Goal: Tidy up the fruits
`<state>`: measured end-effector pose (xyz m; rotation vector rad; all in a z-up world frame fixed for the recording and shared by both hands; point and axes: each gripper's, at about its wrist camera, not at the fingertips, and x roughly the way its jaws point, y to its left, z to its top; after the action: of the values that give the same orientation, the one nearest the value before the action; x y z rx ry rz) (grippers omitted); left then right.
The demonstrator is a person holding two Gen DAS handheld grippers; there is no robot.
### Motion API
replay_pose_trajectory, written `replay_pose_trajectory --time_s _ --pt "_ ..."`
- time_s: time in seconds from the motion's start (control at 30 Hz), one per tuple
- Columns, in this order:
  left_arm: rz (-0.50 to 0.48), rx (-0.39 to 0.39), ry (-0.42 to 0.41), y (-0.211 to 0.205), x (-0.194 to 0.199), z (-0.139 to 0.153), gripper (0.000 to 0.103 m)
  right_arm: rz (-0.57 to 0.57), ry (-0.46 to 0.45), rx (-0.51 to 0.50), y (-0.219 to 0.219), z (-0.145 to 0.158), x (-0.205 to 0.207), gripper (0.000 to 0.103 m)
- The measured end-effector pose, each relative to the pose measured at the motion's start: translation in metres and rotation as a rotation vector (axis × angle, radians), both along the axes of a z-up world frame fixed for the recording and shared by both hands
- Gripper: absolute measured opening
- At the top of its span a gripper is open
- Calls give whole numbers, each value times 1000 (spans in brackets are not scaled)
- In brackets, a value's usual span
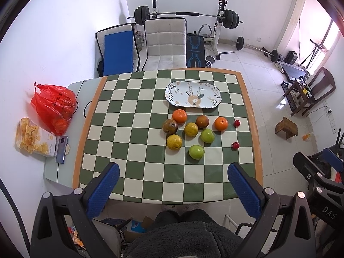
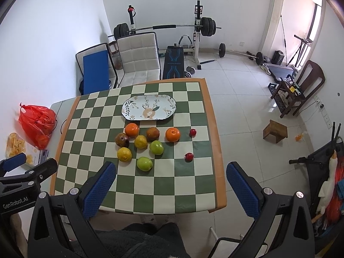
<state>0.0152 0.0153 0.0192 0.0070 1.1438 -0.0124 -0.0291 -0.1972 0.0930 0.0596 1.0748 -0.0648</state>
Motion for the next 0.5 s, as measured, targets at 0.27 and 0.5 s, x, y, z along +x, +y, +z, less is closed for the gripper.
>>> replay_pose_trajectory --time_s 0.27,0.5 --pt "34 5 -10 1 11 -3 103 -5 13 38 -3 -6 19 103" --pt "140 125 -44 12 50 -54 103 -18 32 160 -19 -60 59 103"
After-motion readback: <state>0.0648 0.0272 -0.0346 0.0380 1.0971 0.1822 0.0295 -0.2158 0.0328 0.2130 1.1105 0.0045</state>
